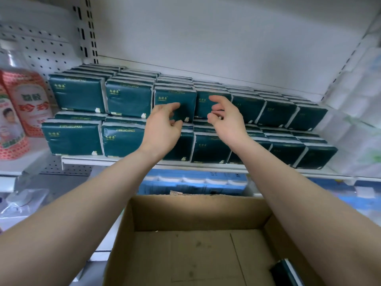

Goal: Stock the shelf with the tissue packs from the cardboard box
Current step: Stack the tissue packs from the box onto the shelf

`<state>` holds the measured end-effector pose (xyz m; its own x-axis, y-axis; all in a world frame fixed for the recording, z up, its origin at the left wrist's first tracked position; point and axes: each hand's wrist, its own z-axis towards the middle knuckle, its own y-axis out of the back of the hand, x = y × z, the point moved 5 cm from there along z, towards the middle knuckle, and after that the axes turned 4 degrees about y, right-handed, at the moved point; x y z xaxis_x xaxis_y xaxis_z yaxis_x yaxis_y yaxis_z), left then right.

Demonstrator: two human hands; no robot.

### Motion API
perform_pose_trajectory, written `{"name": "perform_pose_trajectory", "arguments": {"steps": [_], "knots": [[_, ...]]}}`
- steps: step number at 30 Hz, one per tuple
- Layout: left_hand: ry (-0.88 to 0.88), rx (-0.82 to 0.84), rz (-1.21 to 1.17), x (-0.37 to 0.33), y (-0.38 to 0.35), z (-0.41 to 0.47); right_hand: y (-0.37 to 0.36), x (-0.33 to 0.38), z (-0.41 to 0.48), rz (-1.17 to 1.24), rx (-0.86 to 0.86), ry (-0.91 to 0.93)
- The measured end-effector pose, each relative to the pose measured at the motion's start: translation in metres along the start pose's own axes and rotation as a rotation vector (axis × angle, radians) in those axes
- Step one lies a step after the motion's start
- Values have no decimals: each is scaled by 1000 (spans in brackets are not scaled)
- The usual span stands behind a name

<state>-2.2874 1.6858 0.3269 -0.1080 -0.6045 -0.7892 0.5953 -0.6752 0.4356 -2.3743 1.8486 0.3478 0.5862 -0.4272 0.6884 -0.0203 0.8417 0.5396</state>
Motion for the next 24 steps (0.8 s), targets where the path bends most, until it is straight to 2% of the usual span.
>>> {"name": "perform_pose_trajectory", "arguments": {"steps": [7,12,15,21,24], "knots": [[-69,63,-142,-33,-44,-38,49,-24,-62,-48,-55,-11],[-52,195,-212,-40,-101,-79,77,-66,-126,-146,-47,-36],[-48,301,-207,-38,-138,-108,91,-104,-165,-187,-38,-124],[39,508,-173,-22,-202,-159,110,-179,-238,-345,153,-452],[59,621,-153,-14,-228,-182,112,-210,-269,-469,371,-611]]}}
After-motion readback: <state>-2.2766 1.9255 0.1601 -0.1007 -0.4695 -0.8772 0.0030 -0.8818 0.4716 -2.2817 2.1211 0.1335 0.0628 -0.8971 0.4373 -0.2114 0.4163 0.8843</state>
